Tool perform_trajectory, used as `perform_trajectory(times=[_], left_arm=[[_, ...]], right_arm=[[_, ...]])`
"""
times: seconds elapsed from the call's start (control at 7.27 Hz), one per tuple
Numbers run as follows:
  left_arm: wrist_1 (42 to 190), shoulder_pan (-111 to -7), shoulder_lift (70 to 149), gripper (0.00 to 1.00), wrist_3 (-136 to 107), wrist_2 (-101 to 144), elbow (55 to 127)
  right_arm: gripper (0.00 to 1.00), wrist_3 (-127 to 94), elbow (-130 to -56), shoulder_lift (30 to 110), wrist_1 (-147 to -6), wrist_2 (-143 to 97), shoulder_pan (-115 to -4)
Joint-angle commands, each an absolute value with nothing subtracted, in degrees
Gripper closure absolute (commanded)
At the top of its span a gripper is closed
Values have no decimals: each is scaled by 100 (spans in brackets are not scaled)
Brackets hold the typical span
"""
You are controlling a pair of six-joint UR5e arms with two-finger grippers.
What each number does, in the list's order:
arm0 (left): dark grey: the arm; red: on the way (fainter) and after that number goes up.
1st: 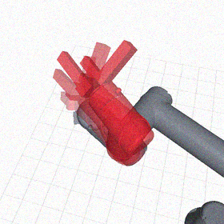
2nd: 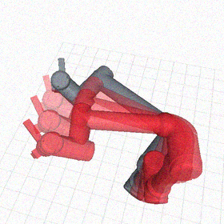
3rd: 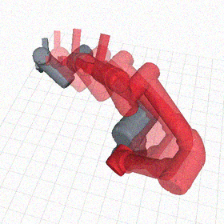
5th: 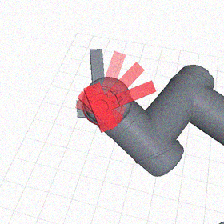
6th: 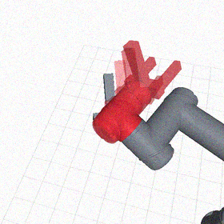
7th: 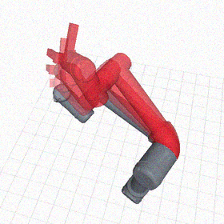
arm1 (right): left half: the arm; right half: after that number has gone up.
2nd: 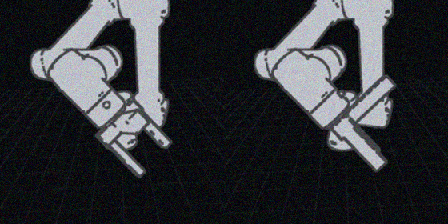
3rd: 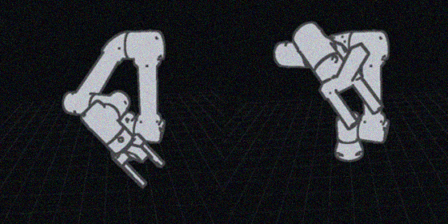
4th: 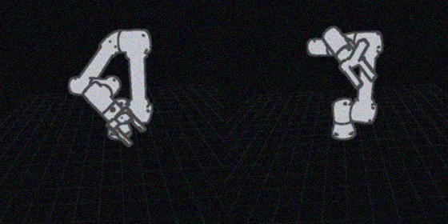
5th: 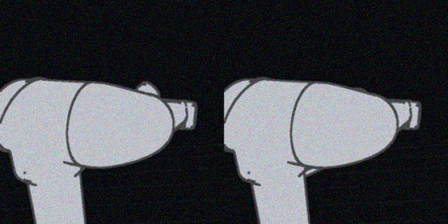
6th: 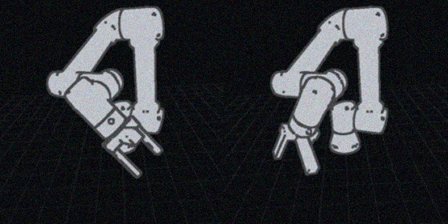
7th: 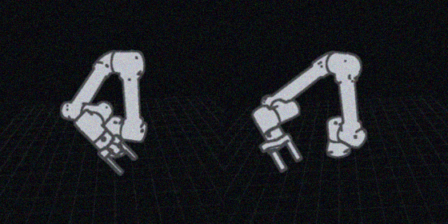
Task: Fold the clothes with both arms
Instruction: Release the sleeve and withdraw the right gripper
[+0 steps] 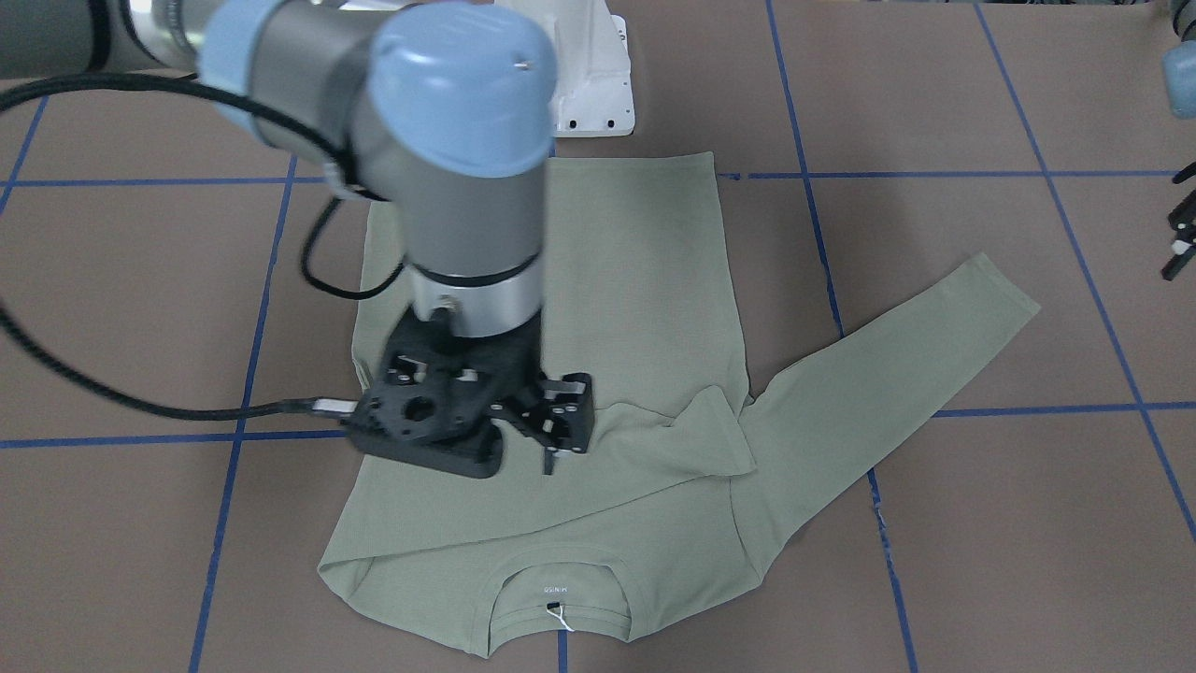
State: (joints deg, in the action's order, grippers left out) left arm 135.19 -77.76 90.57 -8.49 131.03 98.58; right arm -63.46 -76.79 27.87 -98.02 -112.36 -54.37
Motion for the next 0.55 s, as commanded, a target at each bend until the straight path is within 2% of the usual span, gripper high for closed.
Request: perform_trajectory(times=[0.0,0.41], left_arm=[[13788,-6921,8853,0,-1992,12223,9923],[14123,-6217,8193,0,-2153,11936,10090]], right_arm=[[0,-3941,-8908,4440,-10054,-12283,-6674],[0,-748,-8982,5910,-10072,-13102,-8117]])
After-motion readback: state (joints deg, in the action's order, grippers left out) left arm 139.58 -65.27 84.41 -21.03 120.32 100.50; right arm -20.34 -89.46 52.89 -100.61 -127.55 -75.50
